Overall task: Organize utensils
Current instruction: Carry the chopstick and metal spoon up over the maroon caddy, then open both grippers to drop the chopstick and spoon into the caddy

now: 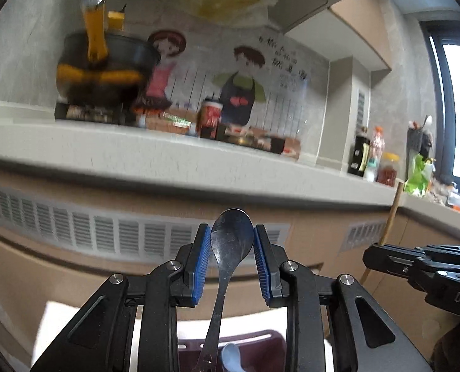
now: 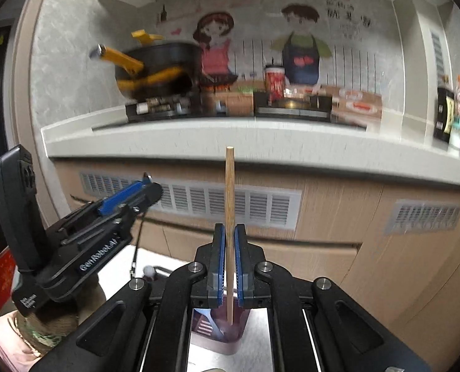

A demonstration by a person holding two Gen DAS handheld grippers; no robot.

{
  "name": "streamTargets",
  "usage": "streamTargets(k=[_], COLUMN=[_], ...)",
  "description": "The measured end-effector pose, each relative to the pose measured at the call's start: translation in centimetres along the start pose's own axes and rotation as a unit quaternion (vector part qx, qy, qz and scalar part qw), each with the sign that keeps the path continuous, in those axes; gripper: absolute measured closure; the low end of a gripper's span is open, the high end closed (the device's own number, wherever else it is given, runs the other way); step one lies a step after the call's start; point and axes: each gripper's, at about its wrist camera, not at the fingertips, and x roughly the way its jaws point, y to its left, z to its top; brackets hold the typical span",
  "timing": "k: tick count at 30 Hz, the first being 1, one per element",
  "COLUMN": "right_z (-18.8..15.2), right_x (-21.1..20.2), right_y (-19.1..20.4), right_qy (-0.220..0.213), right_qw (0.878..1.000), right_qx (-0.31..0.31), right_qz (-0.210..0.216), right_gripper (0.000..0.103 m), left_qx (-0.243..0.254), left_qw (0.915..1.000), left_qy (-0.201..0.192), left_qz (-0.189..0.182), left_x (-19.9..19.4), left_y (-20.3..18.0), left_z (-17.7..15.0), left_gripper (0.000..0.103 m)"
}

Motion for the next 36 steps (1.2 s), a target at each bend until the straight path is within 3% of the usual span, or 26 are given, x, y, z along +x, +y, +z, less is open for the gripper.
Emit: streamTargets(k=[6,11,13,15,17,22,24,28,36], right_z=[-2.5,-4.8,-5.9,-7.0,-8.2,-11.0,-12.5,-15.5,-20.8], right_x=[3.7,6.8,8.1,8.9,8.7,7.2,6.6,4.5,0.5], right_y=[-0.7,-0.7,-0.3,-0.1,-0.4,-1.4,-1.8,-2.2,-0.9], right_qy=[0.037,0.080,0.104,0.124,0.121,0.134,0.144,0.158,0.165], right_qw=[0.999,0.996,0.994,0.992,0.993,0.991,0.989,0.985,0.980], right_qx=[0.016,0.021,0.010,0.005,0.009,0.014,0.016,0.008,-0.035], right_qz=[-0.001,0.013,0.019,0.019,0.003,-0.018,-0.033,-0.068,-0.104], right_gripper=[0.097,0.097,0.090,0.050,0.039,0.032,0.029,0.023,0.016], left_qx=[-0.038,-0.052,-0.063,-0.075,-0.085,-0.058,-0.043,-0.016,-0.016], left_qw=[0.9990,0.9959,0.9931,0.9897,0.9860,0.9837,0.9821,0.9779,0.9625], left_qy=[0.023,0.074,0.098,0.120,0.142,0.160,0.168,0.183,0.239], left_qz=[0.001,0.009,0.009,0.018,0.026,0.058,0.073,0.100,0.128], left_x=[3.2,4.3,4.4,4.0,2.8,-2.0,-3.8,-7.2,-11.5], left_y=[2.8,4.4,5.0,5.7,6.3,6.2,5.9,5.3,4.8], left_z=[-3.8,-6.8,-7.7,-8.2,-8.4,-8.1,-8.5,-10.3,-15.5], left_gripper=[0.074,0.072,0.064,0.049,0.049,0.044,0.032,0.031,0.026])
